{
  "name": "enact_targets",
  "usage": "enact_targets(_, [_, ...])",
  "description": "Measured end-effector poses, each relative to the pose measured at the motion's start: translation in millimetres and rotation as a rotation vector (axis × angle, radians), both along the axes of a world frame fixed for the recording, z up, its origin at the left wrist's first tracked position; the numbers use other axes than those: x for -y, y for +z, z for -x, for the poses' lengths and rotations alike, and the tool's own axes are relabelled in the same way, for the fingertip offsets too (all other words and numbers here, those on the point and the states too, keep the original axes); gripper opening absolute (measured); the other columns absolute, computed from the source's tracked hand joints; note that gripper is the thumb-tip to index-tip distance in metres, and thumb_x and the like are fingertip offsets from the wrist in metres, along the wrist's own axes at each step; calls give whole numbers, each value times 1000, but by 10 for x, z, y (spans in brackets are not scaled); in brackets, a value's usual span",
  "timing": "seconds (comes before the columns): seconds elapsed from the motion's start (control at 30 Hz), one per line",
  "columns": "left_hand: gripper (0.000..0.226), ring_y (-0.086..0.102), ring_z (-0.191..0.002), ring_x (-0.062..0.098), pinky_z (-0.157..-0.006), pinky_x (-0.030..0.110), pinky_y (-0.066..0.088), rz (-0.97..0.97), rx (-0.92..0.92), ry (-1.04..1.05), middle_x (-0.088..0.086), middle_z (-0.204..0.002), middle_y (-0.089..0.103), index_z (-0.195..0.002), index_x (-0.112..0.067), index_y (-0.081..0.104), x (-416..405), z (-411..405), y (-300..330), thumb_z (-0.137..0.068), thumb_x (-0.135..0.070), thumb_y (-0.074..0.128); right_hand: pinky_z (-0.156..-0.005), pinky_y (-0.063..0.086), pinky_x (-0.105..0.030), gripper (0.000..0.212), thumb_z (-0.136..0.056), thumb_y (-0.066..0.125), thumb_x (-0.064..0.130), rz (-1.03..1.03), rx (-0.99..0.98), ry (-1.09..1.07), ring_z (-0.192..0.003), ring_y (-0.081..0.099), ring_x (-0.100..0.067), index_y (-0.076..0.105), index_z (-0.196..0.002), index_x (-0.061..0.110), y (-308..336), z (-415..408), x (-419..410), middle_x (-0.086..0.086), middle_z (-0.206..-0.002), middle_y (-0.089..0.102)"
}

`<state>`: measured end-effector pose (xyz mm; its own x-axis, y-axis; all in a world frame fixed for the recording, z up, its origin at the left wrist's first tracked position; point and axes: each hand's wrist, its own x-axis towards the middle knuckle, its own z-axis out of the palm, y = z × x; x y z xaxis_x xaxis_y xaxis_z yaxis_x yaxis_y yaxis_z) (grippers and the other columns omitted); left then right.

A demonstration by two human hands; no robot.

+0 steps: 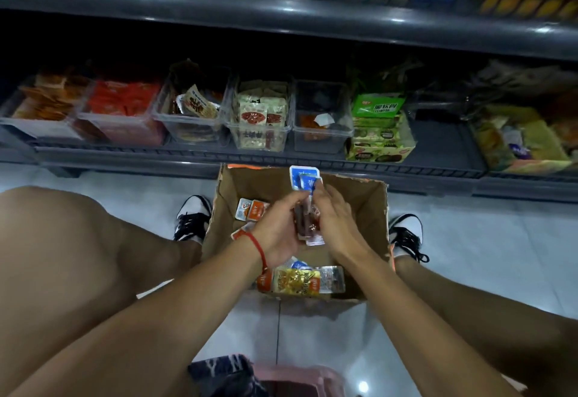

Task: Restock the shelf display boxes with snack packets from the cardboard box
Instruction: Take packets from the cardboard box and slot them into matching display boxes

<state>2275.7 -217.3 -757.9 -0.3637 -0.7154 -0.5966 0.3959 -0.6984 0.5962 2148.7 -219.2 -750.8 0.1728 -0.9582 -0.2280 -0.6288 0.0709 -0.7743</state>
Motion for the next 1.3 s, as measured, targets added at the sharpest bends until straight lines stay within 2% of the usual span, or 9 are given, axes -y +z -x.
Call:
enact_targets(0.07, [33,69,-87,22,-83,44,53,69,-22,-4,13,-106,70,-131,-17,60,9,-48,41,-99,-11,51,-116,24,-31,41,-109,34,24,15,54,-50,-143,34,-22,48,-147,16,40,23,24,-10,-153,41])
enact_targets(0.13, [48,68,-103,33,-91,59,53,107,-67,-37,18,-122,68,-135,-19,56,20,-87,100,-96,8,47,-108,46,-42,44,-102,48,28,57,97,-140,-122,58,-21,48,-146,22,86,76,29,-7,-135,56])
enact_targets(0.27, [40,66,-113,42,-86,67,54,87,-129,-74,17,-130,66,-137,-23,55,20,-119,202,-103,-4,48,-78,62,-44,55,-96,67,23,66,173,-218,-90,71,-9,38,-143,27,237,281,86,12,-105,66])
enact_targets(0.37, [36,67,-112,40,-82,63,58,96,-88,-162,19,-129,67,-137,-22,54,20,-142,312,-104,-10,49,-74,62,-30,66,-94,71,20,59,154,-120,-92,70,-1,36,-147,33,522,442,127,16,-113,64])
enact_targets(0.57, [64,66,-116,37,-87,52,59,312,-27,-341,18,-129,67,-141,-19,48,122,-175,577,-89,16,61,-74,60,-57,45,-88,76,25,13,118,-4,-86,74,-30,57,-129,21,1103,635,263,1,-100,75])
enact_targets(0.73, [61,68,-113,36,-88,52,59,406,55,-323,19,-129,65,-141,-15,47,269,-107,876,-91,17,58,-62,63,-35,31,-92,71,14,-49,299,-33,-91,76,-23,59,-119,8,1366,708,395,-10,-108,74])
enact_targets(0.87, [50,69,-109,41,-93,54,57,470,99,-390,22,-126,67,-141,-15,46,455,-106,1188,-99,12,46,-68,65,-40,31,-95,67,13,-73,360,-49,-99,74,-29,55,-122,3,1513,790,539,-14,-109,74])
enact_targets(1.17, [55,71,-107,35,-93,52,58,619,251,-620,22,-121,69,-138,-19,48,980,-30,1716,-95,15,45,-78,63,-37,43,-83,79,17,93,48,120,-98,74,-15,59,-121,19,2231,864,830,0,-109,73])
enact_targets(1.3, [53,72,-108,29,-95,55,55,623,204,-472,15,-121,71,-133,-20,53,1154,9,1798,-91,10,62,-72,62,-33,36,-83,81,17,124,-16,152,-94,74,-18,62,-114,16,2524,949,1024,-2,-106,75])
